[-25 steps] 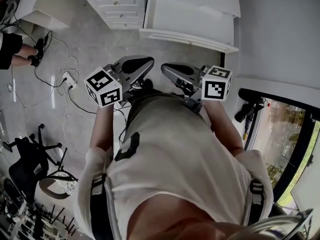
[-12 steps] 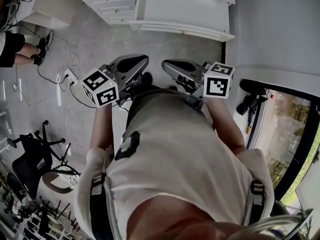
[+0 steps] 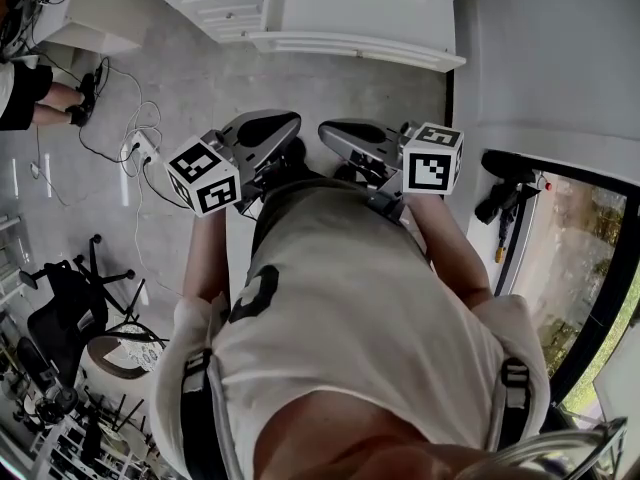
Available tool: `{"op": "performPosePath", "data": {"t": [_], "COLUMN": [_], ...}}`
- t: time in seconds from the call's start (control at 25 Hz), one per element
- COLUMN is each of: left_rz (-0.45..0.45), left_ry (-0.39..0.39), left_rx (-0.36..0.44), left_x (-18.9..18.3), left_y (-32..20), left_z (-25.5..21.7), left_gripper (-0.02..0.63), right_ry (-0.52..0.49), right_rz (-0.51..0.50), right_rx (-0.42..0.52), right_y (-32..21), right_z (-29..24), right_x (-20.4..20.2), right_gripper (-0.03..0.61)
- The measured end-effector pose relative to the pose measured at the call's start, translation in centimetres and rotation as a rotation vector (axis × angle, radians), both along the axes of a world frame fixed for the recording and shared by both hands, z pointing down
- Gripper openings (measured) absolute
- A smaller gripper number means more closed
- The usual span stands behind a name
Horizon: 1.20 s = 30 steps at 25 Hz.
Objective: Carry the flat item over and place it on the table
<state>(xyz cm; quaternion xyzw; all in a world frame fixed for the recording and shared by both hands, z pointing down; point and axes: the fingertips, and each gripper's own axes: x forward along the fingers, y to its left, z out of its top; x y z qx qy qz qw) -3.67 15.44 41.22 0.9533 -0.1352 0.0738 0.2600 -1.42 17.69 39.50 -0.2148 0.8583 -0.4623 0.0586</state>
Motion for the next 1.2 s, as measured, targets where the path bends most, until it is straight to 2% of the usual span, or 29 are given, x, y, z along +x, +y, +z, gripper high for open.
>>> {"op": "performPosePath", "data": {"t": [0.48,1.2], "left_rz": [-0.024,-0.064], "left_ry": [0.019,0.045], "left_rx": [0.006,-0.042], "left_x": [-2.4,-12.0], "left_y": [-4.0,-13.4], "left_z": [-0.3,1.6], "left_gripper": [0.020,0.020], "right_ry": [0.049,0.113], "right_rz": [0.025,-0.013], "right_rx": [0.021,-0.024], "right_y": [-4.2,-13.1], "right_z": [-0.4,1.3], "right_x": [-1.3,-10.4], "right_gripper": [0.009,0.011]}}
